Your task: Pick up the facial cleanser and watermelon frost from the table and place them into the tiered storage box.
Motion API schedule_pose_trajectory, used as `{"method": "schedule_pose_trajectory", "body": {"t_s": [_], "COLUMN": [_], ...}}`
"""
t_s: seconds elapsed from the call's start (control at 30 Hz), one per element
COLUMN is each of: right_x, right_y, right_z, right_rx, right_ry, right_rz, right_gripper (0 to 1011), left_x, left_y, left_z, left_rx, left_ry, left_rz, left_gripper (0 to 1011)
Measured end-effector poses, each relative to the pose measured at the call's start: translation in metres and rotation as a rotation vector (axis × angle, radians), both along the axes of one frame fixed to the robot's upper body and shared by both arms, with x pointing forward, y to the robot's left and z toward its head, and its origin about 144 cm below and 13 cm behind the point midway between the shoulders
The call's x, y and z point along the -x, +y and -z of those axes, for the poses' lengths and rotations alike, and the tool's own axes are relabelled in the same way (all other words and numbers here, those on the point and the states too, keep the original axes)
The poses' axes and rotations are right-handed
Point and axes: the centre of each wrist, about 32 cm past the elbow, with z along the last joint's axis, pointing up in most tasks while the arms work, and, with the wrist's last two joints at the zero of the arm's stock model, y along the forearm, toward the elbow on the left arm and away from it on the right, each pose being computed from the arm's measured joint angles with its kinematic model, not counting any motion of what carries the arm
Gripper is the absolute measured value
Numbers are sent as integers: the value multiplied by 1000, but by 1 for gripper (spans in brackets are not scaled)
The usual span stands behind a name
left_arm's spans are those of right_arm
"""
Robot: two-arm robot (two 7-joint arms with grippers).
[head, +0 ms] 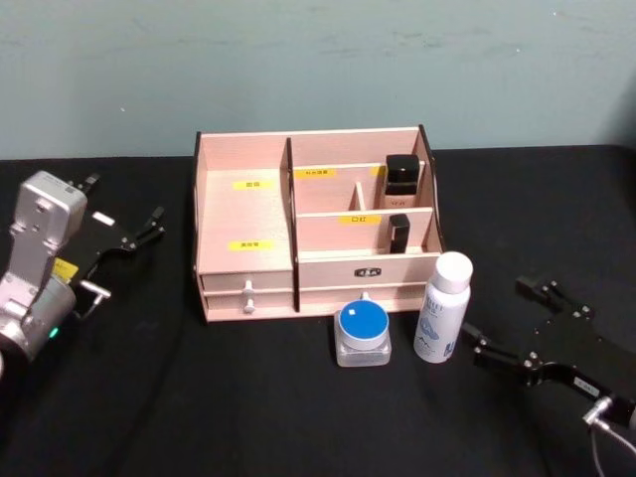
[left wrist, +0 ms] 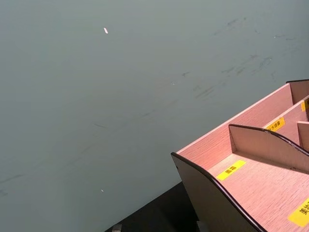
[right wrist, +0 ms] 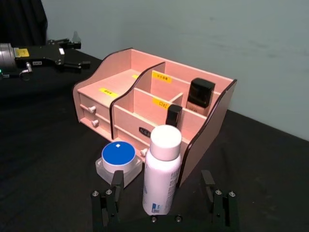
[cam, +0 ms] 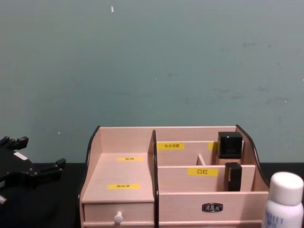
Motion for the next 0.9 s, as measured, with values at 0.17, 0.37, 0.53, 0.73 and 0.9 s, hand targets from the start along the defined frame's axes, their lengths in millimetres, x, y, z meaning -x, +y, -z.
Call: {"method": "schedule_pose_trajectory", "body": {"t_s": [0.17, 0.37, 0.53, 0.73, 0.9], "right_x": [-6, -15, -25, -35, -42], "right_y": [2, 5, 7, 10, 13], "right_z": [8, 17, 24, 27, 30], "right_rx": [-8, -10, -5, -8, -16], "right_ry": [24, 43, 49, 47, 50], "right_rz": [-9, -16, -19, -28, -36], "right_gripper": [1002, 1002, 1002, 1002, 1002], "left_x": [0, 0, 0, 0, 0], "left_y": [0, 0, 0, 0, 0], "left_z": [0, 0, 0, 0, 0], "left_rx": [0, 0, 0, 0, 0], "left_ry": [0, 0, 0, 0, 0], "left_rz": [0, 0, 0, 0, 0], "left_gripper": [1001, 1001, 1001, 1001, 1001]}}
